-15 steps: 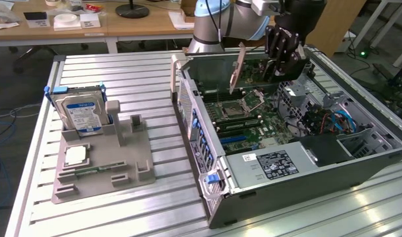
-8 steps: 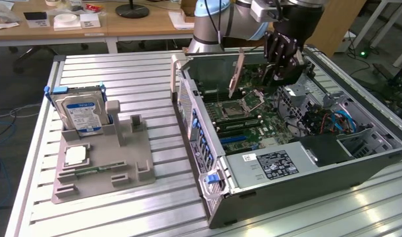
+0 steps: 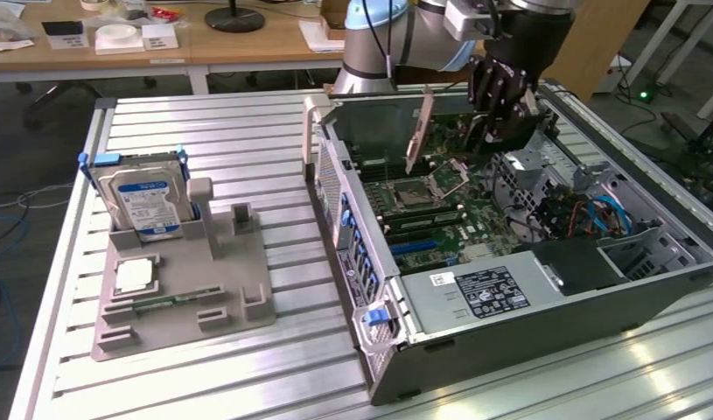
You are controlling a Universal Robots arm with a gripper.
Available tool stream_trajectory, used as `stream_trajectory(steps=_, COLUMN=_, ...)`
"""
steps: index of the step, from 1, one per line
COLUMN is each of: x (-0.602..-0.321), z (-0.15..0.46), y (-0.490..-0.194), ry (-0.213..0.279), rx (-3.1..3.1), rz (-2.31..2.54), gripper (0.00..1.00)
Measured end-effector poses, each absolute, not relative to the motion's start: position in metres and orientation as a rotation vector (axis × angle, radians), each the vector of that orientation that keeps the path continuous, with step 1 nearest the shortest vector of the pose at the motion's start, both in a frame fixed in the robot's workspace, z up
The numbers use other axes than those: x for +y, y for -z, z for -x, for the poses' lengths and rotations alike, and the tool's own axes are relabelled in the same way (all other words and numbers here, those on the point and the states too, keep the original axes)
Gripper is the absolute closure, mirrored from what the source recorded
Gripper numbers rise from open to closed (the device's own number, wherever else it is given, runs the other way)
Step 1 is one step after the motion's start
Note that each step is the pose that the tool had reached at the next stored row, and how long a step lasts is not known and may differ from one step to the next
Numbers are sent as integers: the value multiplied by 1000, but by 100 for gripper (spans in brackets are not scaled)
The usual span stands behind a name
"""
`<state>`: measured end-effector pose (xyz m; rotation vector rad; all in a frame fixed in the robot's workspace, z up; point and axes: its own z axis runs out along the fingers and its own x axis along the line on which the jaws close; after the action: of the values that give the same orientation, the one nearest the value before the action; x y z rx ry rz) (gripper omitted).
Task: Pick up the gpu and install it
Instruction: 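Insert the gpu into the slot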
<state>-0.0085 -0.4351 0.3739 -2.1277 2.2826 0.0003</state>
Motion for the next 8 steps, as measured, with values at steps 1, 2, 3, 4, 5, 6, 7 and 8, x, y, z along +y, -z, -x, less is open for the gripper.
stream_trajectory(steps=1, x=-435, z=11, y=-373, ry=0, rx=2283, rz=2128, gripper=72)
stream_trajectory(steps=2, x=-435, z=13, y=-371, ry=-1, rx=2283, rz=2128, gripper=72)
stream_trajectory(steps=3, x=-435, z=14, y=-370, ry=0, rx=2283, rz=2128, gripper=72)
stream_trajectory(steps=4, x=-435, z=15, y=-368, ry=0, rx=2282, rz=2128, gripper=72)
stream_trajectory(steps=5, x=-435, z=15, y=-367, ry=0, rx=2282, rz=2129, gripper=72)
stream_trajectory(steps=6, x=-435, z=15, y=-365, ry=0, rx=2281, rz=2130, gripper=72)
stream_trajectory(steps=7, x=-435, z=15, y=-363, ry=0, rx=2281, rz=2130, gripper=72)
stream_trajectory(steps=8, x=-435, z=15, y=-361, ry=0, rx=2281, rz=2130, gripper=72)
